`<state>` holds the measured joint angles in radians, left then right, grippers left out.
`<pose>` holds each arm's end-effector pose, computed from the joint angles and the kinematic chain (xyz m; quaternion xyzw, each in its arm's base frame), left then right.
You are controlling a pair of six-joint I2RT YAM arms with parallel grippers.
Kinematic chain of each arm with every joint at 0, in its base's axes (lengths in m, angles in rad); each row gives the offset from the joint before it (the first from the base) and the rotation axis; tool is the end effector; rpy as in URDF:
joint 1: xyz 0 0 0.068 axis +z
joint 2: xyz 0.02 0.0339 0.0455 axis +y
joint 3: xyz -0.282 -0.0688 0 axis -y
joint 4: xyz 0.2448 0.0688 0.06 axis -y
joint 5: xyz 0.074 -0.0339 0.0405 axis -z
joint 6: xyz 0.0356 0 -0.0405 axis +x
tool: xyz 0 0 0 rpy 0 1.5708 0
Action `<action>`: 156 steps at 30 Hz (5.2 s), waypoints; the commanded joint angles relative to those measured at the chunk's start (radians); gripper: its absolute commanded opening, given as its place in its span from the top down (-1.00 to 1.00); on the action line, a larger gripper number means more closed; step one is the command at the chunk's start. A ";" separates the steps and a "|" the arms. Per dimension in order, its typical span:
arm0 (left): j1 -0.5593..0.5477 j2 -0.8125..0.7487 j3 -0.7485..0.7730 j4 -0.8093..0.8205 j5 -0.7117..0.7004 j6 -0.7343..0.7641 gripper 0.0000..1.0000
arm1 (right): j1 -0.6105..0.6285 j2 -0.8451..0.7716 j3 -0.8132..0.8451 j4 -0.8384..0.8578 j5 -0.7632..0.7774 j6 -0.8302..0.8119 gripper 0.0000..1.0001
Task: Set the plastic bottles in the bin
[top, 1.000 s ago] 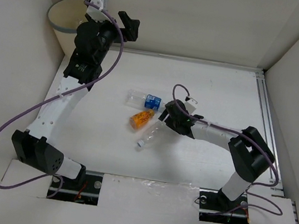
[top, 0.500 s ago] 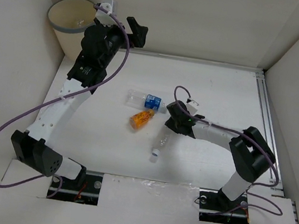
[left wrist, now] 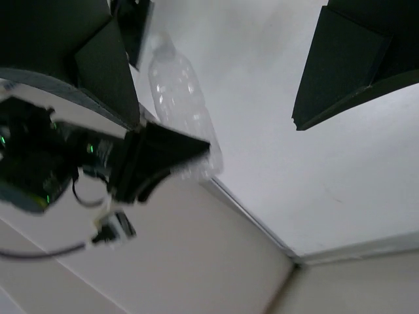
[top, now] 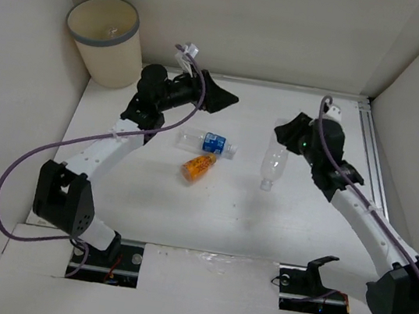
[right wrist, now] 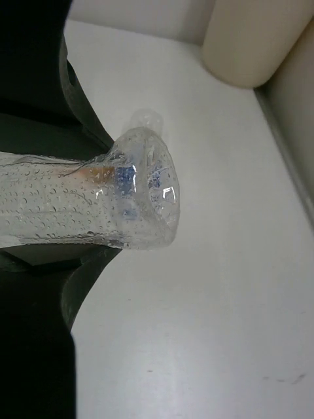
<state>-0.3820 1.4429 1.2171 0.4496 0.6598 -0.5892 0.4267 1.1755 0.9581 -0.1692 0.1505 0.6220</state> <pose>0.3033 -0.1454 0.4195 0.1908 0.6131 -0.5238 0.5597 0.2430 0.1046 0.3384 0.1224 0.8194 0.2246 0.5130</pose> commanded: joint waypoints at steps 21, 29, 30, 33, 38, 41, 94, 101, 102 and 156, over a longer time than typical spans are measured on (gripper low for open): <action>-0.196 0.249 0.079 0.550 0.350 -0.237 -1.00 | -0.145 0.130 0.119 0.887 -0.896 0.234 1.00; -0.267 0.330 0.133 0.811 0.382 -0.439 -0.89 | -0.126 0.205 0.139 0.974 -0.878 0.274 1.00; -0.267 0.330 0.133 0.801 0.373 -0.439 -0.47 | -0.126 0.205 0.139 0.975 -0.865 0.274 0.89; -0.267 0.321 0.133 0.733 0.337 -0.385 0.49 | -0.138 0.228 0.185 0.952 -0.865 0.274 0.25; -0.200 0.321 0.241 0.453 0.273 -0.252 1.00 | -0.241 0.216 0.211 0.889 -0.856 0.274 -1.00; -0.086 0.312 0.350 0.140 0.102 -0.143 1.00 | -0.365 0.145 0.159 0.765 -0.795 0.243 -1.00; 0.432 0.424 0.907 -0.219 -0.632 0.176 -1.00 | 0.047 0.729 0.641 -0.123 -0.443 -0.723 -1.00; 0.327 0.122 0.485 -0.241 -0.535 0.060 -1.00 | 0.110 0.823 0.748 -0.302 -0.479 -0.851 -0.94; 0.327 0.104 0.449 -0.241 -0.507 0.042 -1.00 | 0.124 0.823 0.731 -0.291 -0.488 -0.851 -0.94; -0.044 0.232 0.122 0.362 0.014 -0.170 -1.00 | -0.121 0.392 0.398 0.297 -0.888 -0.064 1.00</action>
<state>-0.4339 1.6878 1.3411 0.6693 0.6491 -0.7151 0.2916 1.5726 1.3396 0.0532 -0.6922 0.5388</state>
